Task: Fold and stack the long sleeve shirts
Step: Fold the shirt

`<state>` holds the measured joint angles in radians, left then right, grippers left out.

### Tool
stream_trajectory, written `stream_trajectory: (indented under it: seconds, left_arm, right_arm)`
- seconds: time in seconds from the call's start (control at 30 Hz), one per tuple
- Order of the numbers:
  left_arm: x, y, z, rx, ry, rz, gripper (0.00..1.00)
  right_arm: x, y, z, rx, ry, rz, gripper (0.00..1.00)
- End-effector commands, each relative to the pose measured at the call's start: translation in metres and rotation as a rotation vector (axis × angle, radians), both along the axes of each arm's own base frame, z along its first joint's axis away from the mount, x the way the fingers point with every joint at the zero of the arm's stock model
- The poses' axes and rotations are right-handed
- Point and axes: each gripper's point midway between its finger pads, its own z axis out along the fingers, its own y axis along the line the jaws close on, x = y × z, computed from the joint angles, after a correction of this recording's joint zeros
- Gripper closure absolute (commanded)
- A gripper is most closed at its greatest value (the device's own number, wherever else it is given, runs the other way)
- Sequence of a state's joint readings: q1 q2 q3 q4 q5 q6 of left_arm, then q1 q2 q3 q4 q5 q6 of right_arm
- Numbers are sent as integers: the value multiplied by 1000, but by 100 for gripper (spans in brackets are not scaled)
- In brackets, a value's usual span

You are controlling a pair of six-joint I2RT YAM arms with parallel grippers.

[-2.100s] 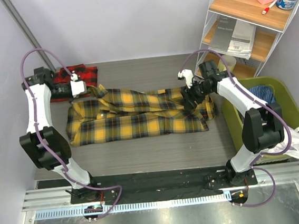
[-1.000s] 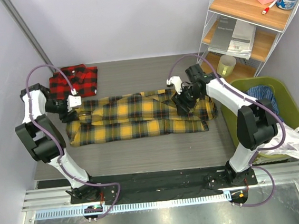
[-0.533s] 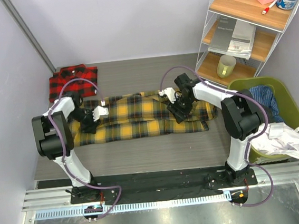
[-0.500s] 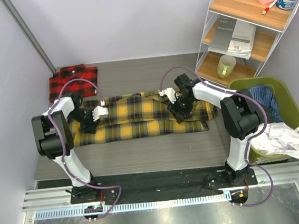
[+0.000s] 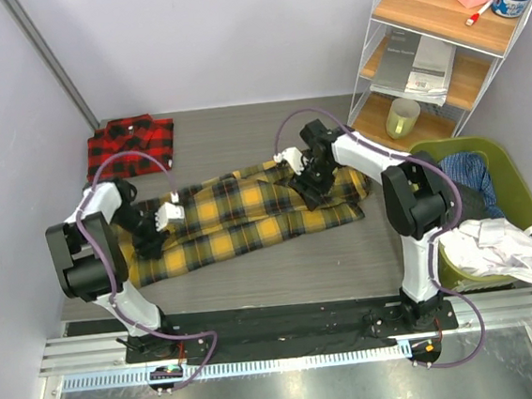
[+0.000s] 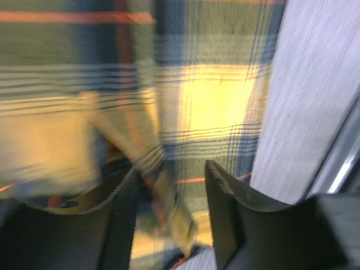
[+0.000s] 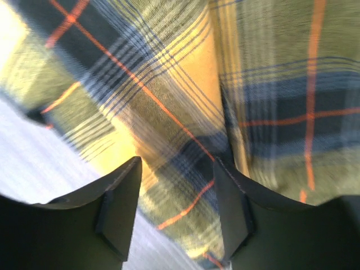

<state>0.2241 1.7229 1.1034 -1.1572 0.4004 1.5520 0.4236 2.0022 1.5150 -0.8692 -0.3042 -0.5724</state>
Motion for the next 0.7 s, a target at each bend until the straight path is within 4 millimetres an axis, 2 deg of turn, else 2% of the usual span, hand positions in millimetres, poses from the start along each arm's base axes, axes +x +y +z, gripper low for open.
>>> stream_trajectory:
  seconds: [0.0, 0.03, 0.07, 0.1, 0.17, 0.2, 0.23, 0.27, 0.3, 0.33, 0.37, 0.4, 0.43, 0.5, 0.53, 0.57, 0.63, 0.67]
  left_arm:
    - [29, -42, 82, -258, -90, 103, 46]
    - [35, -51, 94, -284, -98, 128, 44]
    - [41, -61, 103, -304, -116, 125, 43]
    - [54, -80, 116, -329, -163, 91, 41]
    - [66, -101, 122, -342, -153, 153, 38]
    - [87, -118, 129, -352, -223, 121, 38]
    - [92, -137, 130, -363, -229, 89, 38]
    - [100, -149, 133, -378, -220, 132, 38]
    - [116, -173, 128, -395, -244, 103, 38]
    - [130, -185, 138, -413, -272, 106, 38]
    - [137, -198, 136, -425, -249, 132, 38]
    - [142, -218, 124, -427, -213, 120, 39]
    - [161, -231, 132, -449, -258, 111, 41]
    - [168, -258, 128, -465, -235, 110, 41]
    - [174, -266, 111, -451, -214, 107, 41]
    - [181, -274, 115, -453, -234, 94, 41]
    - [181, -290, 96, -436, -209, 63, 41]
    - [185, -295, 93, -431, -223, 50, 41]
  right_arm:
    - [-5, -10, 69, 123, -20, -15, 39]
    - [-5, -21, 78, 135, -28, -34, 39]
    - [-10, -29, 77, 135, -14, -44, 39]
    - [-13, -37, 76, 125, -10, -38, 39]
    - [-16, -62, 67, 88, 7, -75, 39]
    - [-21, -69, 63, 78, 33, -81, 39]
    - [-22, -75, 60, 74, 44, -87, 39]
    - [-23, -84, 55, 70, 68, -111, 41]
    - [-24, -88, 52, 74, 80, -126, 42]
    - [-26, -92, 48, 73, 95, -137, 42]
    - [-26, -97, 44, 69, 108, -154, 42]
    - [-24, -99, 42, 72, 104, -163, 42]
    - [-24, -100, 40, 75, 108, -169, 42]
    - [-23, -103, 36, 83, 120, -189, 42]
    - [-23, -102, 35, 90, 125, -189, 42]
    - [-22, -102, 33, 90, 128, -195, 43]
    - [-20, -100, 31, 110, 133, -204, 44]
    - [-21, -97, 32, 121, 137, -207, 44]
